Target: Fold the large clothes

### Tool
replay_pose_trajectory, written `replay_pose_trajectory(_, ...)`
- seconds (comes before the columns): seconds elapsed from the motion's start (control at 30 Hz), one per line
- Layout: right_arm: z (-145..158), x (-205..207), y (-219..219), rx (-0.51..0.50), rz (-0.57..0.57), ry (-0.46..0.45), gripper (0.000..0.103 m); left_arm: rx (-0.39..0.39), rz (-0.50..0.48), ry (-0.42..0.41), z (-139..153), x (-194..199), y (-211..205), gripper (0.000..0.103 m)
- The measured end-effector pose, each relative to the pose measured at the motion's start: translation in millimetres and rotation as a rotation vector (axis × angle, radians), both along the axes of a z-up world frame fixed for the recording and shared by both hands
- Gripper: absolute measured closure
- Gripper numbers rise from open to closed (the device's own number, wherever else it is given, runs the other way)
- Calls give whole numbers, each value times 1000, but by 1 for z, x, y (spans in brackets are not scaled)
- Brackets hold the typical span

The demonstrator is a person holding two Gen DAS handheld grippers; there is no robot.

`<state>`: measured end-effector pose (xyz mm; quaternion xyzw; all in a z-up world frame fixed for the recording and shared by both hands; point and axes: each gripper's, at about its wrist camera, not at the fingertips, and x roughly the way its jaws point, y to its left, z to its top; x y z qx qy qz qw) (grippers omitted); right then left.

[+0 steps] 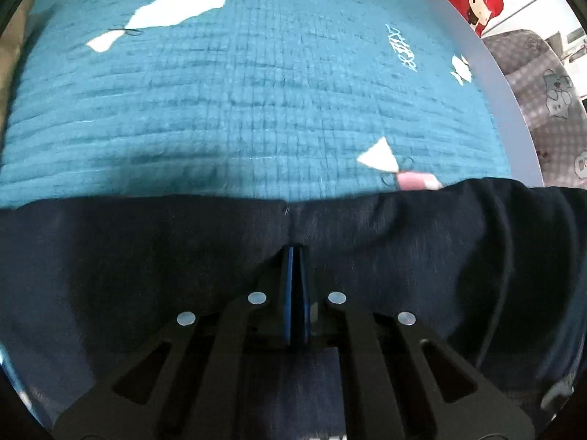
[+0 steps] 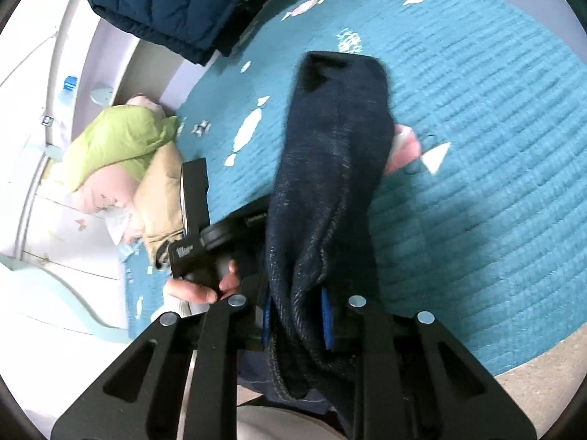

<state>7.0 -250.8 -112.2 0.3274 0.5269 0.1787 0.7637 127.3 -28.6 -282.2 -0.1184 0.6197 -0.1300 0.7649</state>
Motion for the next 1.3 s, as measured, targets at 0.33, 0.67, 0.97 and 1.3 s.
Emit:
replay_pose_trajectory(0.33, -6, 8, 0, 25, 9, 32, 84, 39, -7, -2, -4, -84, 2, 101)
replay_pose_trajectory(0.67, -13, 6, -4, 17, -8, 60, 84, -72, -50, 198, -20, -155, 9, 101)
replay_pose_trajectory(0.97, -14, 13, -7, -11, 9, 99, 84, -59, -77, 319, -17, -171, 11, 103)
replay_pose_trajectory(1.3, -16, 4, -8, -2, -44, 100, 82, 17, -43, 26, 42, -21, 2, 102)
